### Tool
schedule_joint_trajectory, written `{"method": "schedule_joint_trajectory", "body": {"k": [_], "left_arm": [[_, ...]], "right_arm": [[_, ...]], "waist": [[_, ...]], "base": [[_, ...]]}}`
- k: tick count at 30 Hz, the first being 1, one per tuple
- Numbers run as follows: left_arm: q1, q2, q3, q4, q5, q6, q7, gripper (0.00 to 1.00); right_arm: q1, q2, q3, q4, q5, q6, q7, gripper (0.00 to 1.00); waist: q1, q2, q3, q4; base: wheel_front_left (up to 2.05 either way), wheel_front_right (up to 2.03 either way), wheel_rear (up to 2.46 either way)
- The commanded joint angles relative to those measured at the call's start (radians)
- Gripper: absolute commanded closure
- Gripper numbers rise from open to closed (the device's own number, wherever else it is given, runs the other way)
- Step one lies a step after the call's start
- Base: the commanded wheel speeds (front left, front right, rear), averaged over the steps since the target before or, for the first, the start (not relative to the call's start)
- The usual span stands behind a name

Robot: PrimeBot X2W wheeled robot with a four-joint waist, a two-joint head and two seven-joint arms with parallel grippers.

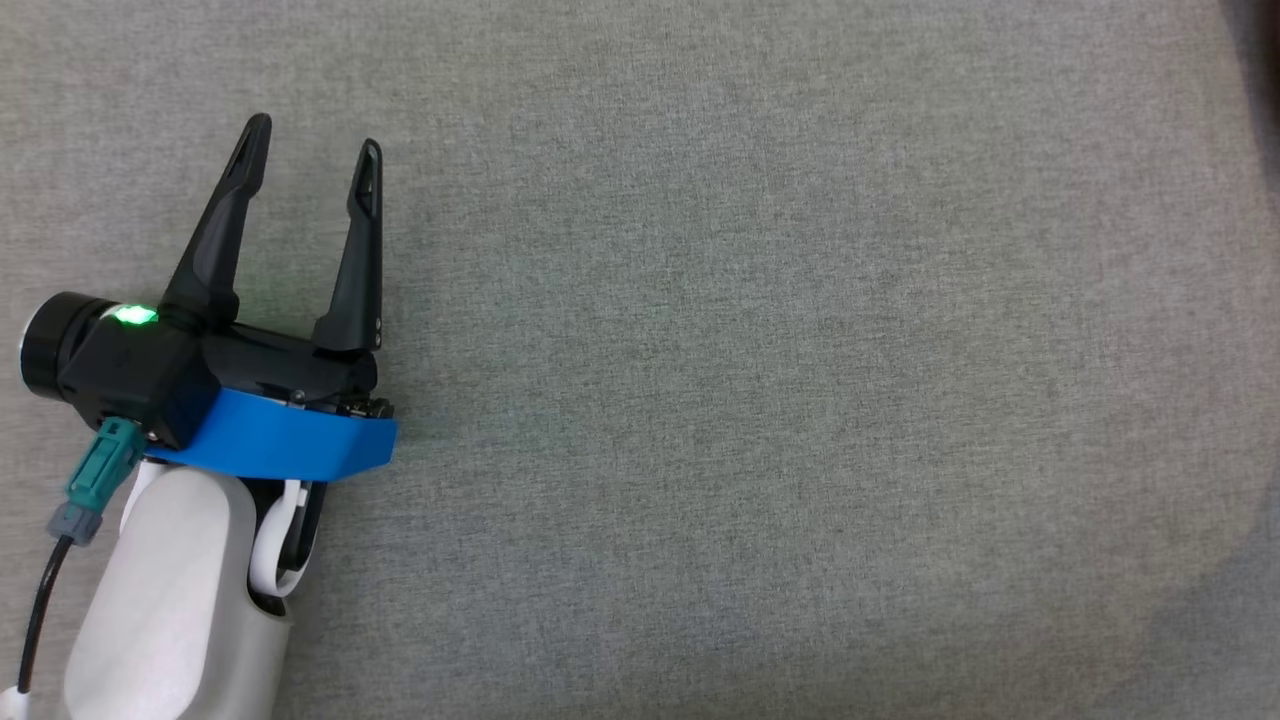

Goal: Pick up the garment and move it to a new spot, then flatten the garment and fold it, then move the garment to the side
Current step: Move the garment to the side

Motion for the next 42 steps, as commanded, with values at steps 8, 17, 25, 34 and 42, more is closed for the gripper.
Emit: {"method": "schedule_joint_trajectory", "body": {"k": [8,17,25,34,42], "left_arm": [[0.03,-0.019,-0.003,0.07,-0.018,0.006,-0.026,0.0],[0.131,-0.06,0.023,0.169,-0.072,0.026,-0.045,0.0],[0.218,-0.073,0.049,0.244,-0.092,0.039,-0.052,0.0],[0.289,-0.075,0.057,0.321,-0.106,0.037,-0.054,0.0],[0.339,-0.076,0.065,0.342,-0.116,0.036,-0.054,0.0]], "right_arm": [[0.114,0.175,-0.248,-0.055,-0.087,0.0,-0.087,0.0],[0.306,0.41,-0.269,-0.152,0.075,0.0,-0.276,0.0],[0.558,0.496,-0.181,-0.382,0.179,0.0,-0.269,0.0],[0.836,0.638,-0.258,-0.584,0.17,0.0,-0.253,0.0],[0.984,0.681,-0.287,-0.671,0.176,0.0,-0.238,0.0]], "waist": [[-0.0002,-0.0003,-0.12,0.004],[-0.0002,-0.0003,-0.314,0.005],[-0.0002,-0.0003,-0.441,0.046],[-0.0002,-0.0003,-0.559,0.082],[-0.0002,-0.0003,-0.626,0.074]], "base": [[0.0,0.0,0.0],[0.0,0.0,0.0],[0.0,0.0,0.0],[0.0,0.0,0.0],[0.0,0.0,0.0]]}}
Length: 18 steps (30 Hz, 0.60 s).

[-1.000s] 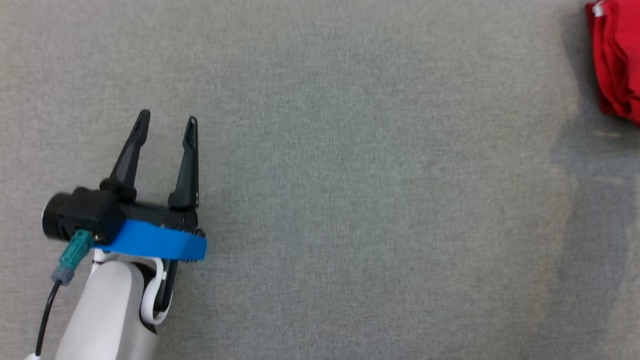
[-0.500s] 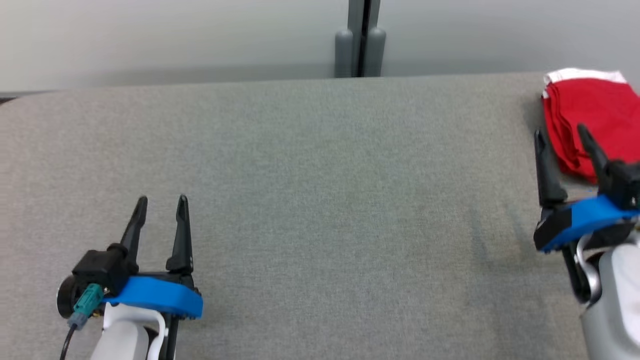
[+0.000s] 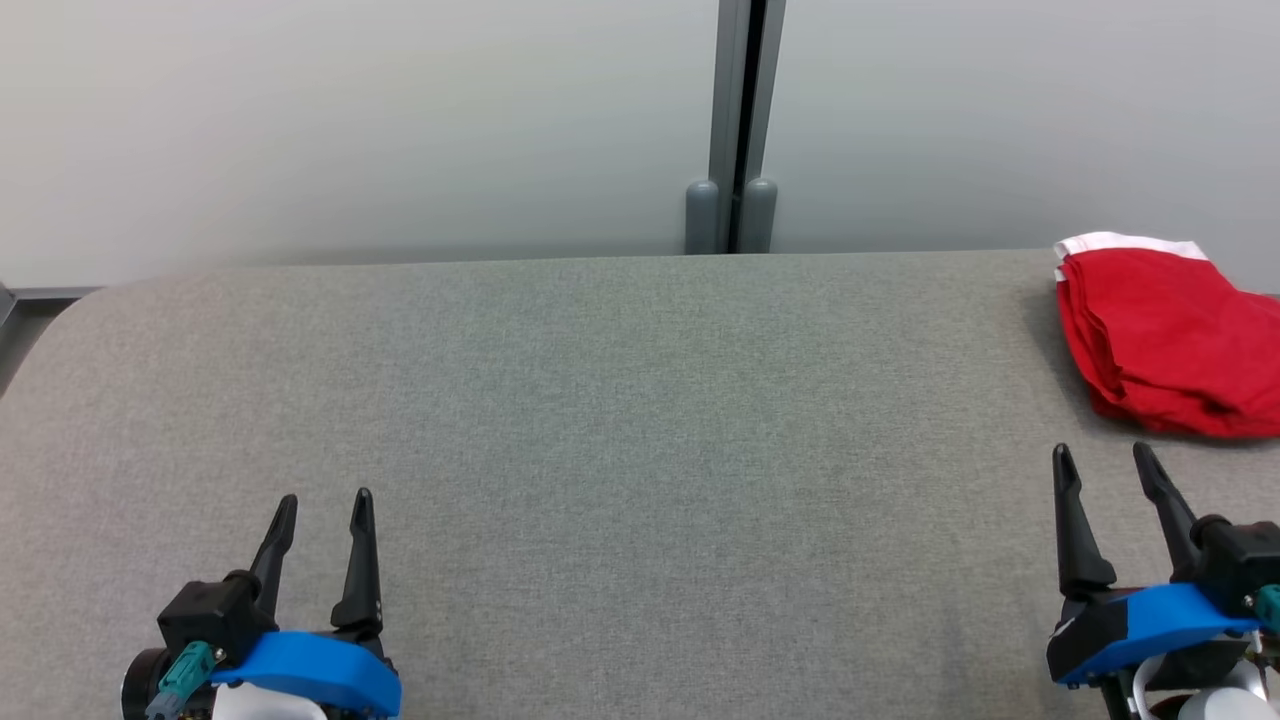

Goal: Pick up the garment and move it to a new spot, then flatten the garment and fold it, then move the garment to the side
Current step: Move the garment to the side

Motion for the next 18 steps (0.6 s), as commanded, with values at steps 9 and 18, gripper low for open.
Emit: {"method": "schedule_joint_trajectory", "body": {"k": [9,18], "left_arm": [[0.055,-0.001,0.018,-0.001,-0.008,-0.002,-0.004,0.0],[0.033,-0.005,0.002,0.027,-0.003,-0.006,-0.004,0.0]], "right_arm": [[0.066,0.008,0.028,-0.007,0.046,0.0,0.013,0.0],[0.072,0.008,0.039,0.034,0.062,0.0,0.002,0.0]], "waist": [[0.0002,0.0003,-0.042,-0.021],[0.0002,0.0003,-0.051,-0.016]], "base": [[0.0,0.0,0.0],[0.0,0.0,0.0]]}}
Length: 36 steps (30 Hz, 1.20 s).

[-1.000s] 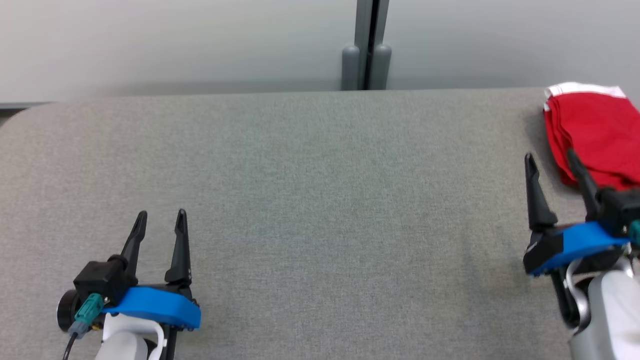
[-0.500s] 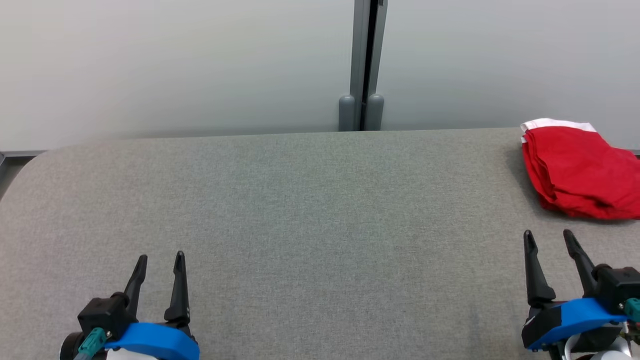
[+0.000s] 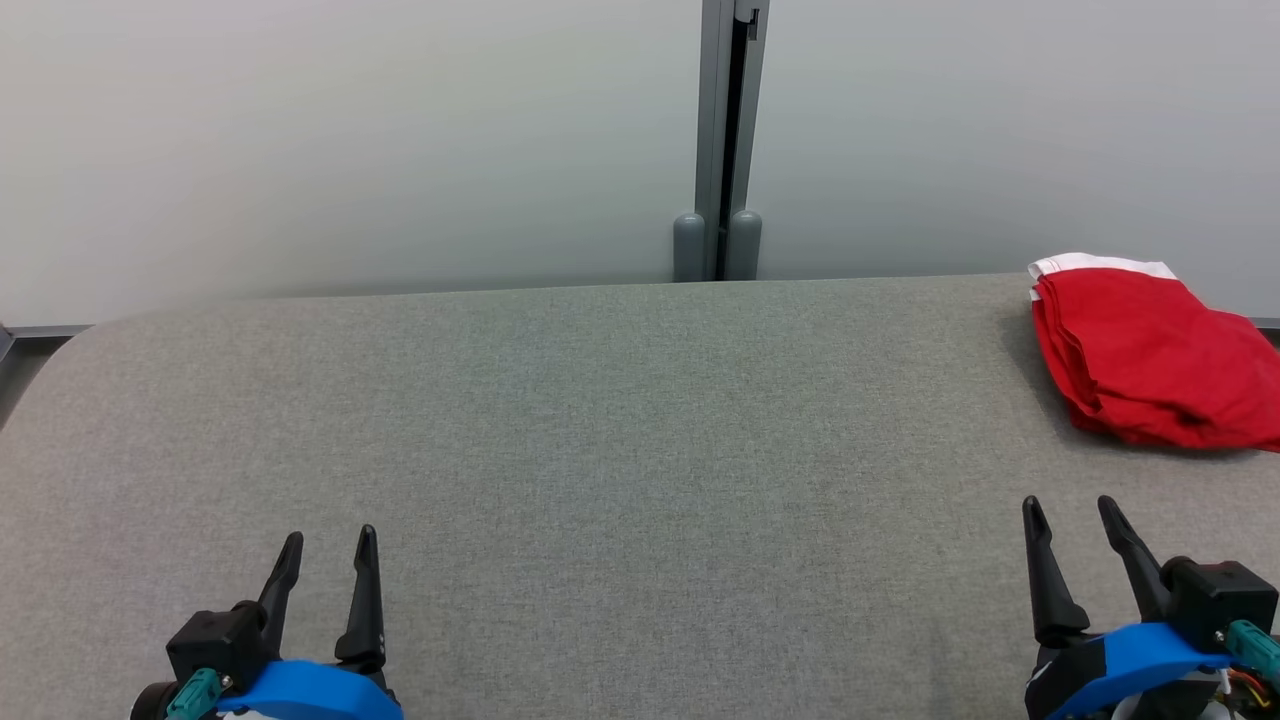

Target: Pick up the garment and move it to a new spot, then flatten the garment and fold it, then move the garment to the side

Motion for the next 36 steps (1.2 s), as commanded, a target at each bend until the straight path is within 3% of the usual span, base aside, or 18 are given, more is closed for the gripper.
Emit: {"method": "schedule_joint_trajectory", "body": {"k": [1,25,26,31,36], "left_arm": [[-0.014,-0.001,0.0,0.002,0.003,0.001,-0.004,0.0],[-0.023,0.014,-0.005,0.027,-0.011,0.009,-0.004,0.0],[-0.01,0.01,-0.004,0.028,-0.011,0.008,0.0,1.0],[0.028,-0.009,-0.004,0.063,-0.013,0.008,0.007,1.0],[0.023,-0.018,0.016,0.054,-0.092,0.004,0.033,1.0]], "right_arm": [[0.008,0.001,0.003,0.003,0.008,0.0,-0.004,0.0],[-0.002,0.001,0.017,0.037,0.029,0.0,-0.02,0.0],[0.0,0.0,0.018,0.038,0.026,0.0,-0.018,1.0],[0.011,0.008,0.018,0.085,0.029,0.0,-0.014,1.0],[-0.002,0.008,0.011,0.093,0.122,0.0,0.01,1.0]], "waist": [[0.0,0.0,0.0,0.001],[0.0,0.0,0.006,-0.012],[0.0,0.0,0.006,-0.012],[0.0,0.0,0.006,-0.012],[0.0001,0.0,0.007,-0.012]], "base": [[0.0,0.0,0.0],[0.0,0.0,0.0],[0.0,0.0,0.0],[0.0,0.0,0.0],[0.0,0.0,0.0]]}}
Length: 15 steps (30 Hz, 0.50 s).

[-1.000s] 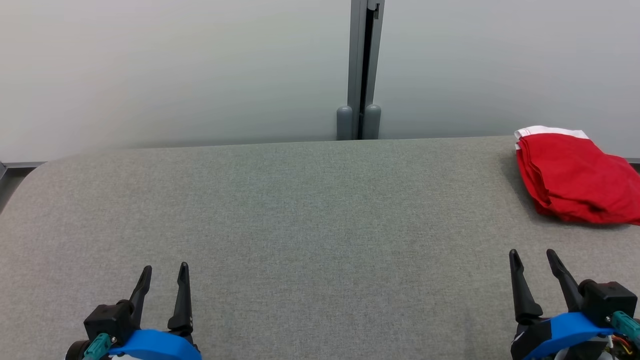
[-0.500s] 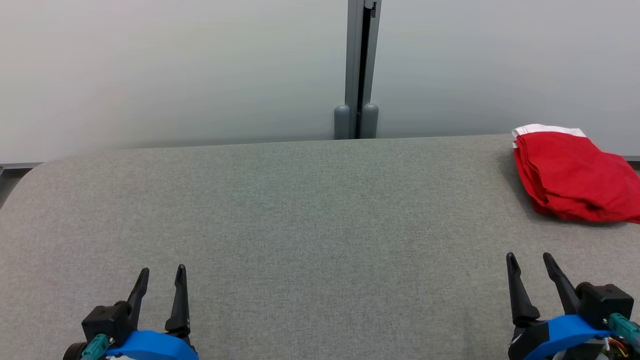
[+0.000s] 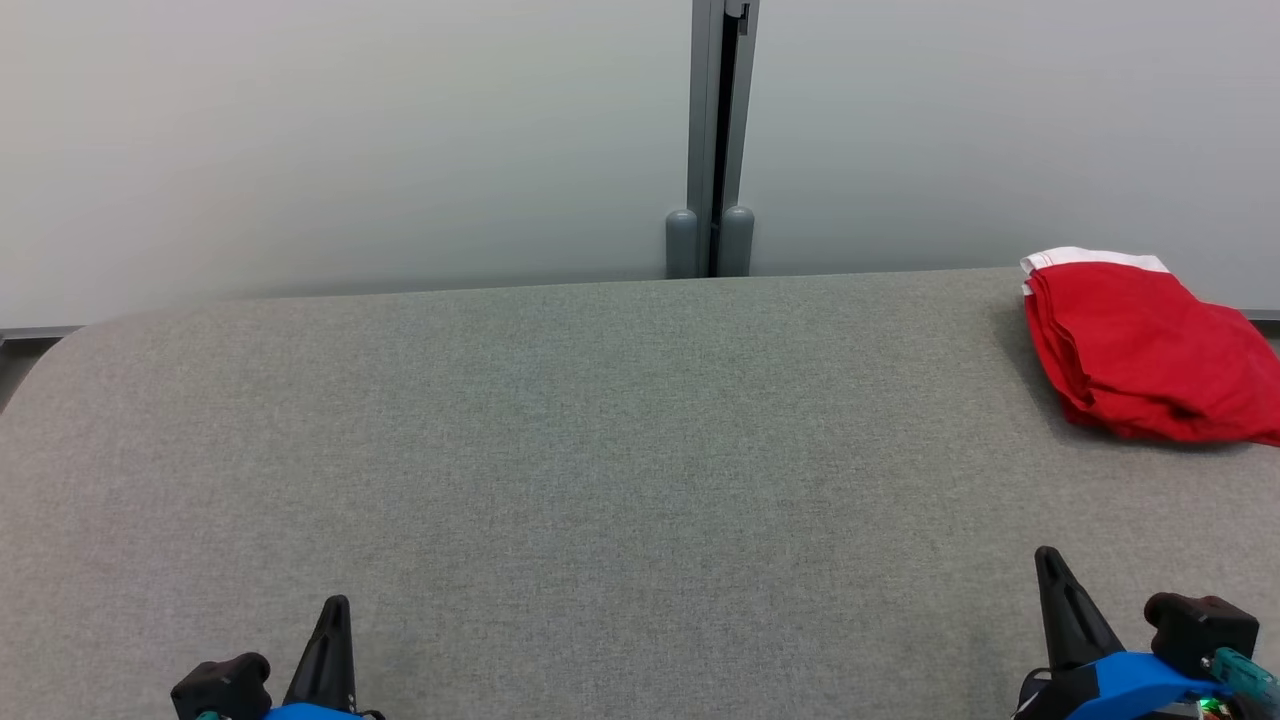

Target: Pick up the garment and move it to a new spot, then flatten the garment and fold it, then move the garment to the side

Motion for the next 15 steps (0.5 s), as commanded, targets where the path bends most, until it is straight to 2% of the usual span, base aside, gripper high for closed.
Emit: {"method": "schedule_joint_trajectory", "body": {"k": [1,15], "left_arm": [[-0.024,0.003,0.017,-0.024,-0.042,-0.004,0.011,1.0],[-0.039,-0.017,0.06,-0.07,-0.258,-0.013,0.074,1.0]], "right_arm": [[-0.018,-0.004,-0.005,-0.015,0.053,0.0,0.007,1.0],[-0.032,-0.005,0.001,-0.03,0.312,0.0,0.042,1.0]], "waist": [[0.0,-0.0001,0.0,0.0],[0.0,-0.0001,0.003,0.001]], "base": [[0.0,0.0,0.0],[0.0,0.0,0.0]]}}
